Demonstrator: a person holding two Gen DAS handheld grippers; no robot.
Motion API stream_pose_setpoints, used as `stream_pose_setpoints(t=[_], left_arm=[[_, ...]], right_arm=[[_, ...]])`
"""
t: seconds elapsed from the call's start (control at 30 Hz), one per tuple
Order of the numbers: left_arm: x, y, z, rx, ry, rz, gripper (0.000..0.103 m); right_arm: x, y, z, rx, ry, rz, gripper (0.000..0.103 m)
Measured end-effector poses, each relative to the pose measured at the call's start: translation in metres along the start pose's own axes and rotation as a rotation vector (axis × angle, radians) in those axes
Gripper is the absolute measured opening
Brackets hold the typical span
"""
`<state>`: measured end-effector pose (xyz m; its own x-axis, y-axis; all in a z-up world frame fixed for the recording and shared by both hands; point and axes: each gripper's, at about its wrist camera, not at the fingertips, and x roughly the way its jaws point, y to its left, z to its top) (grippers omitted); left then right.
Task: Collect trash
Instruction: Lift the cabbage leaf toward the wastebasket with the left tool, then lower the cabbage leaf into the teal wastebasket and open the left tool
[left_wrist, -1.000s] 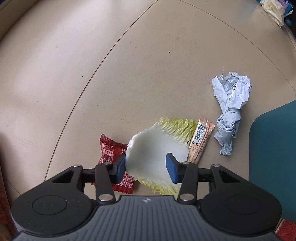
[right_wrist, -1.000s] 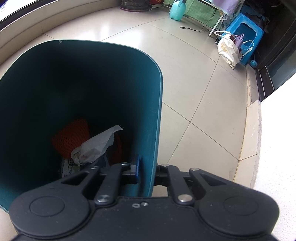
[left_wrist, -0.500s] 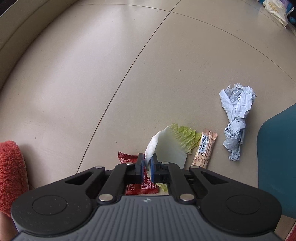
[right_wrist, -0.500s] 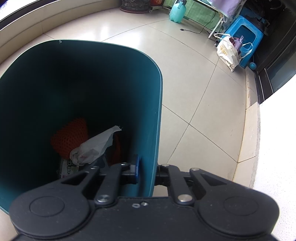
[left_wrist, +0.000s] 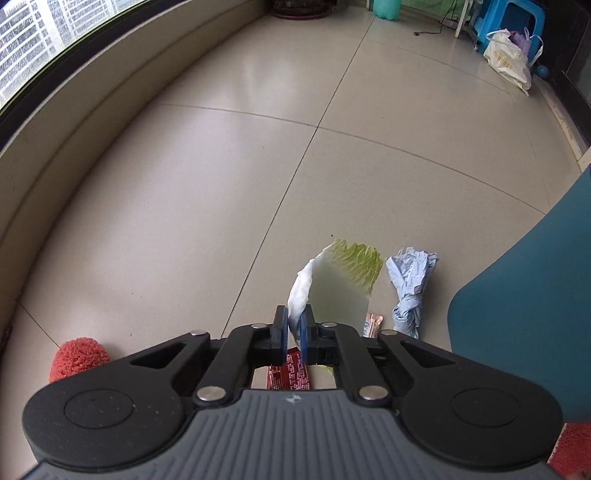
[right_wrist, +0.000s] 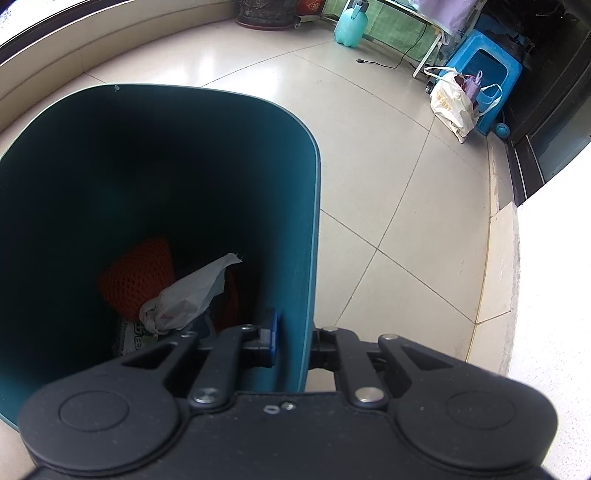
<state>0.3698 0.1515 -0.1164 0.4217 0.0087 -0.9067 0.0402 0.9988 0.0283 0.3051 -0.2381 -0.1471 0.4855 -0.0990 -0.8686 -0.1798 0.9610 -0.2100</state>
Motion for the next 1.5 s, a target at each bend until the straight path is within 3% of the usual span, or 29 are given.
stream_pose_setpoints(t=[0.23,0.47,0.7,0.93,1.5], left_arm=[[-0.071,-0.036,0.018,0.082,-0.115,-0.077,0.005],[-0.129,-0.082,0.030,0.189,-0.212,-0.211,0.006],[-0.154,-0.143,0.031,0.312,-0.263,-0.330,0.006],[-0.126,-0.203,0.030,0.396,-0.210,-0.354,0.006],[0.003,-0.287,0.021,0.474,0.056,-0.170,0.006]], right_arm=[[0.001,-0.001,0.001,0.000,-0.002,-0.002,0.011],[0.002,-0.001,0.000,0.003,-0.005,-0.001,0.011],[0.002,0.000,0.000,0.004,-0.006,0.002,0.011],[0.002,-0.001,-0.001,0.013,-0.008,0.007,0.010],[0.002,-0.002,-0.001,0.017,-0.015,0.014,0.010]])
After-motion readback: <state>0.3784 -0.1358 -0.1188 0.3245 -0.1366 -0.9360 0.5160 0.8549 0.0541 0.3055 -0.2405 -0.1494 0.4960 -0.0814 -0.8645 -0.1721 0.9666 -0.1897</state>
